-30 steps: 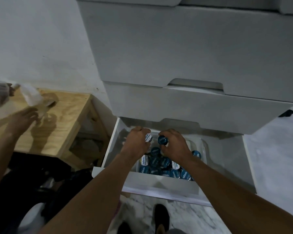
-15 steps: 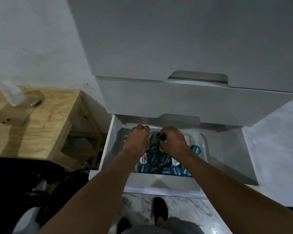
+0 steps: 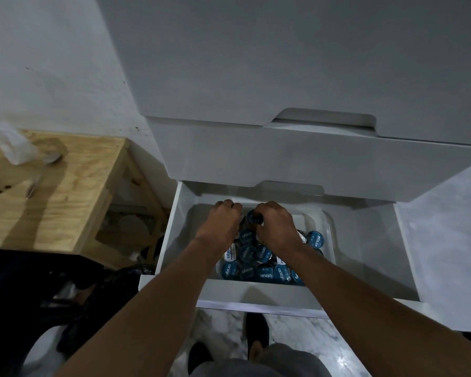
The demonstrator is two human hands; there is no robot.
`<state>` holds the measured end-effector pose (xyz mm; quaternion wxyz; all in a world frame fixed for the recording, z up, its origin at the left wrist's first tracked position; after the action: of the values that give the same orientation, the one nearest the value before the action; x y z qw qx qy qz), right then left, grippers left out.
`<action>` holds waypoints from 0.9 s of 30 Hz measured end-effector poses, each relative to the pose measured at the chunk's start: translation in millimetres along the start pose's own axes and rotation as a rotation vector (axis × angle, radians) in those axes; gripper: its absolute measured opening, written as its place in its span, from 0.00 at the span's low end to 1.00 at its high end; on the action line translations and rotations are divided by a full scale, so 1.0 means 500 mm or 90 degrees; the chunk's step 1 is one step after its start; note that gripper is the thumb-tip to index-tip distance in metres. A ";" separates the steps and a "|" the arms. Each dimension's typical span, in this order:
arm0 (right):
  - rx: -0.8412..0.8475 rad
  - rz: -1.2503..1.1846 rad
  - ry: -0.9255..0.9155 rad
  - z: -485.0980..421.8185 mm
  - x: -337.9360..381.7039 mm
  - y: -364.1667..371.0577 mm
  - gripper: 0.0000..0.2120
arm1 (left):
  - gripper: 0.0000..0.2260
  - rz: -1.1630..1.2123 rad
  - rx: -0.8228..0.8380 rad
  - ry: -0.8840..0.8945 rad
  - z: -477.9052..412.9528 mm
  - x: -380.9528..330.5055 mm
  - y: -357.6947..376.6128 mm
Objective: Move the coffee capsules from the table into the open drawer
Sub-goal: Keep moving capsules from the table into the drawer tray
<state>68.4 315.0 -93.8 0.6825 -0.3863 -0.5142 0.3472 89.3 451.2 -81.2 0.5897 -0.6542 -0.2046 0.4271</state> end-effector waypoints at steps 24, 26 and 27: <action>0.039 -0.013 -0.016 -0.005 0.010 0.005 0.14 | 0.12 -0.162 0.029 0.010 0.014 0.004 -0.015; 0.043 -0.018 -0.019 -0.006 0.010 0.007 0.16 | 0.12 -0.163 0.027 0.007 0.014 0.003 -0.014; 0.043 -0.018 -0.021 -0.007 0.009 0.007 0.16 | 0.11 -0.164 0.026 0.004 0.013 0.003 -0.013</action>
<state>72.4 319.9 -95.6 0.6915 -0.3497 -0.5189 0.3610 86.5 457.5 -75.3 0.6537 -0.6117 -0.2764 0.3494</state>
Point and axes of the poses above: each hand's wrist, its own z-axis away from the middle knuckle, its own y-axis out of the palm, x = y × z, the point moved 1 cm from there along -z, towards the middle knuckle, and after that the axes turned 13 degrees about y, right-handed, at the moved point
